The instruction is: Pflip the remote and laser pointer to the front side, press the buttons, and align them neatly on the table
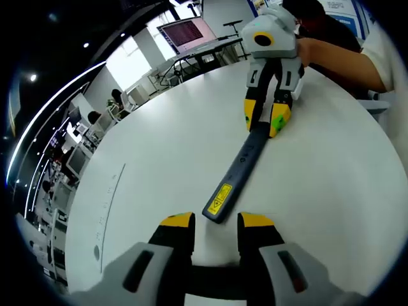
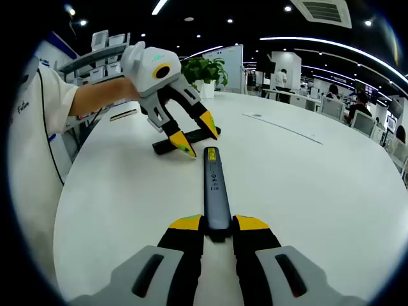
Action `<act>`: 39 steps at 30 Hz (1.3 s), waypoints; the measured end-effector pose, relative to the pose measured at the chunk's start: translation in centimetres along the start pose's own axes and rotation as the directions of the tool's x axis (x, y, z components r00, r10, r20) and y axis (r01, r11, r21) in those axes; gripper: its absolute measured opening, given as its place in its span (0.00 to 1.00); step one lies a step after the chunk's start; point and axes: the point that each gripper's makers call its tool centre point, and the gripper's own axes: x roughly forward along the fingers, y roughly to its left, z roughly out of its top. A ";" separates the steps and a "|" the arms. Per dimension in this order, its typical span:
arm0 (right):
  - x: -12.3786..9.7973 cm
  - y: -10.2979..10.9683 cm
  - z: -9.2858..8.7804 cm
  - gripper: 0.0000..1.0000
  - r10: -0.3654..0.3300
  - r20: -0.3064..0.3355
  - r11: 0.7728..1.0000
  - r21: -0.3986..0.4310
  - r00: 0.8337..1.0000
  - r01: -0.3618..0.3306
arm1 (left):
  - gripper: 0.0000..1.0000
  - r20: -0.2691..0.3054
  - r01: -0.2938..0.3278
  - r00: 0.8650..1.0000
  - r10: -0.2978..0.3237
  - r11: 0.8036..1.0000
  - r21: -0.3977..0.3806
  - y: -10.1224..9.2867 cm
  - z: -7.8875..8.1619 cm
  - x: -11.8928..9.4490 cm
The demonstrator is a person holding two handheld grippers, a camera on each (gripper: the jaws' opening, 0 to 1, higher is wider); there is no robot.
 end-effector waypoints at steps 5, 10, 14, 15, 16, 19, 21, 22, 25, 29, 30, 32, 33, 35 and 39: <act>0.0 -0.1 0.0 0.21 -0.004 0.007 1.000 0.006 1.000 0.004 | 0.25 -0.009 -0.012 1.000 0.012 0.999 0.030 0.9 0.2 -0.3; 0.0 0.0 0.1 0.21 -0.001 0.015 1.000 0.015 1.000 0.001 | 0.25 -0.024 0.011 1.000 -0.009 0.997 0.076 0.1 0.3 0.5; 0.0 0.1 0.1 0.21 0.000 0.020 1.000 0.022 1.000 -0.001 | 0.24 -0.045 0.021 0.999 -0.017 0.996 0.088 -0.2 -0.2 1.0; -0.1 0.0 0.1 0.21 0.002 0.024 1.000 0.028 1.000 -0.002 | 0.24 -0.044 0.018 0.999 -0.014 0.996 0.088 -0.1 -0.2 0.9; -0.1 0.0 0.1 0.21 0.003 0.026 0.999 0.032 1.000 -0.004 | 0.25 -0.042 0.015 0.999 -0.011 0.996 0.086 0.1 -0.1 1.0; -0.1 0.0 0.1 0.21 0.007 0.036 0.999 0.048 0.999 -0.009 | 0.24 -0.042 0.008 0.999 -0.005 0.996 0.086 0.4 -0.3 1.1; -0.1 0.0 0.1 0.21 0.009 0.050 0.997 0.071 0.999 -0.013 | 0.23 -0.034 0.018 0.999 -0.016 0.998 0.065 0.5 -0.4 1.2; -0.1 0.0 0.1 0.21 0.011 0.059 0.996 0.086 0.998 -0.016 | 0.22 -0.030 0.019 0.999 -0.017 0.998 0.061 0.5 -0.4 1.3; -0.2 0.0 0.2 0.21 0.022 0.068 0.993 0.110 0.997 -0.030 | 0.20 -0.021 0.029 0.999 -0.028 0.998 0.055 0.4 -0.4 1.6; -0.1 0.5 0.3 0.21 0.064 0.085 0.986 0.151 0.994 -0.077 | 0.20 -0.015 0.025 1.000 -0.025 0.998 0.049 0.4 -0.2 1.6; -0.1 0.6 0.3 0.21 0.074 0.090 0.976 0.200 0.993 -0.091 | 0.20 -0.014 0.025 1.000 -0.025 0.998 0.049 0.4 -0.2 1.6; -0.1 0.4 0.3 0.21 0.090 0.089 0.971 0.211 0.992 -0.107 | 0.20 -0.014 0.026 1.000 -0.026 0.998 0.050 0.2 -0.1 1.6; -0.2 0.5 0.4 0.21 0.100 0.089 0.967 0.224 0.991 -0.118 | 0.20 -0.015 0.027 1.000 -0.026 0.998 0.051 0.1 0.0 1.6; -0.2 0.7 0.4 0.21 0.120 0.090 0.962 0.237 0.989 -0.138 | 0.19 -0.014 0.027 1.000 -0.027 0.998 0.053 0.1 0.0 1.5; -0.2 1.0 0.4 0.21 0.145 0.099 0.947 0.274 0.985 -0.167 | 0.19 -0.015 0.025 1.000 -0.024 0.998 0.050 -0.2 0.1 1.4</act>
